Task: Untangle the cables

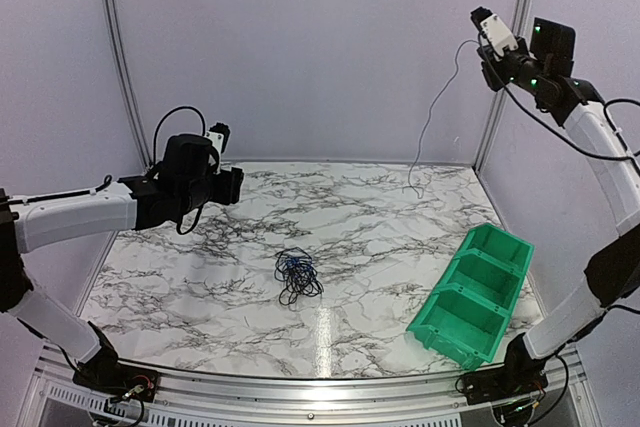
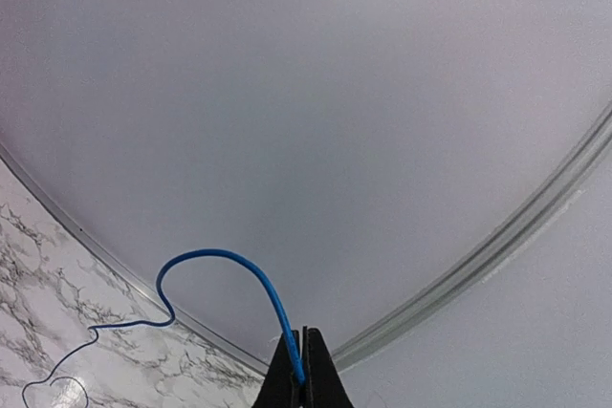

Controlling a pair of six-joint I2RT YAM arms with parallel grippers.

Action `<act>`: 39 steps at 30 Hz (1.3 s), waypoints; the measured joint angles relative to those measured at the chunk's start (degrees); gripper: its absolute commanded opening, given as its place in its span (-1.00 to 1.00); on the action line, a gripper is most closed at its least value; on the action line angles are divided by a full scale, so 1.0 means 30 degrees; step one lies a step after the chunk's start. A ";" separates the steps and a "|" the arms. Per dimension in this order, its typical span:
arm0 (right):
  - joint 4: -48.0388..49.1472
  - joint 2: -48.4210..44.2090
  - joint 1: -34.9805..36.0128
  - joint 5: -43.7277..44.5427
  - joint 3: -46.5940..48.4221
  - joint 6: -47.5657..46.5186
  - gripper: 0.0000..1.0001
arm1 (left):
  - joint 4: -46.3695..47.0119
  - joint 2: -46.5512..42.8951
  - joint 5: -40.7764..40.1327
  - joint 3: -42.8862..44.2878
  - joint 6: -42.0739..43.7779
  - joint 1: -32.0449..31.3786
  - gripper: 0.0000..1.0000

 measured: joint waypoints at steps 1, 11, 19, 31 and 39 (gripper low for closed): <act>-0.0284 -0.0372 -0.0568 -0.0233 -0.0095 -0.0007 -1.00 | 0.0029 0.0000 -0.0051 0.0000 -0.0066 0.0000 0.43; -0.1945 -0.3840 -0.1836 -0.0022 -0.0874 -0.1435 -1.00 | 0.0066 0.0029 -0.0175 0.0007 -0.0925 -0.0007 0.43; -0.2113 -0.6470 -0.2222 0.2521 -0.5654 -0.3570 -1.00 | 0.0051 0.0029 -0.0095 0.0022 -0.1166 -0.0007 0.43; -0.2412 -0.8859 -0.4925 0.3621 -1.1927 -0.4772 -1.00 | -0.0029 0.0022 0.0510 0.0138 -0.1275 -0.0007 0.43; -0.3038 -0.8910 -0.7482 0.2470 -1.3835 -0.5617 -1.00 | -0.0036 0.0022 0.0911 0.0138 -0.1428 -0.0007 0.43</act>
